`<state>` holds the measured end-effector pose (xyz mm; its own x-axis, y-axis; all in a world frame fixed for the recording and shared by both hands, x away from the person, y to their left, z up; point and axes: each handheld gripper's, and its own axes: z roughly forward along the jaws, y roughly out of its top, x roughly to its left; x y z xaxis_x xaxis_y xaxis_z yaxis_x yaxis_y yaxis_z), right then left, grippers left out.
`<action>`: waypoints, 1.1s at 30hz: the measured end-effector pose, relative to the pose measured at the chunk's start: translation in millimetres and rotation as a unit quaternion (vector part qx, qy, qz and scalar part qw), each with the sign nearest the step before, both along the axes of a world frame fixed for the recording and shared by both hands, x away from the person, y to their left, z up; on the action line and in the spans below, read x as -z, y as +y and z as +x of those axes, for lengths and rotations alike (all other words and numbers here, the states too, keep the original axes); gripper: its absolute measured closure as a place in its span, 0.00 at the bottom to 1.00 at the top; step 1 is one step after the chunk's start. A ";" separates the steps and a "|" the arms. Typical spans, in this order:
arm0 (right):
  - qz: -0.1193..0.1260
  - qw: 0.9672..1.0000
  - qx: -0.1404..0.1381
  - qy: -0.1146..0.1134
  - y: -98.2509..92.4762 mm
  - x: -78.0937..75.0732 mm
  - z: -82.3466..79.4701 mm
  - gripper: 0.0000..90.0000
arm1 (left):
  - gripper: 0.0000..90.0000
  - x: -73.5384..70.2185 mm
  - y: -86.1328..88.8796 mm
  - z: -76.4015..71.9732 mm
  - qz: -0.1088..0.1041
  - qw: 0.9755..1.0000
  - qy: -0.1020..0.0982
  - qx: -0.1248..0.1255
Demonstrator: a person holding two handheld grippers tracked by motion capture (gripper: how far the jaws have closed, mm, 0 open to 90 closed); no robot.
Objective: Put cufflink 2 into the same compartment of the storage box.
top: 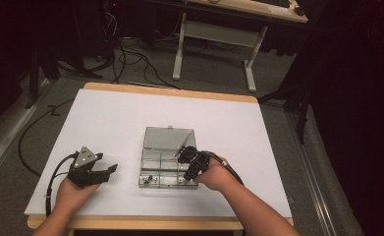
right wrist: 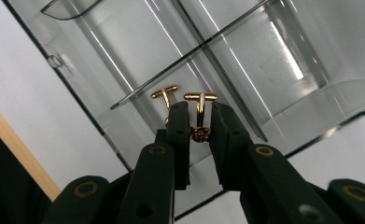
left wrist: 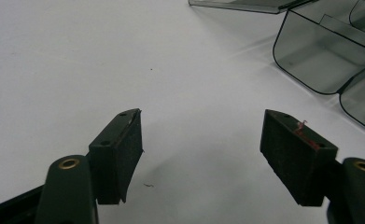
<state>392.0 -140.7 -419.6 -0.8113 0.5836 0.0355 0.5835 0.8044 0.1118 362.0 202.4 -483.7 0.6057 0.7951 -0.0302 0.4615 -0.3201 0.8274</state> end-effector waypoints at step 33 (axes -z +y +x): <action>-0.021 1.000 -0.021 0.004 8.6 17.2 -0.2 0.87 | 0.34 -0.1 -0.1 -0.1 0.000 1.000 0.000 -0.001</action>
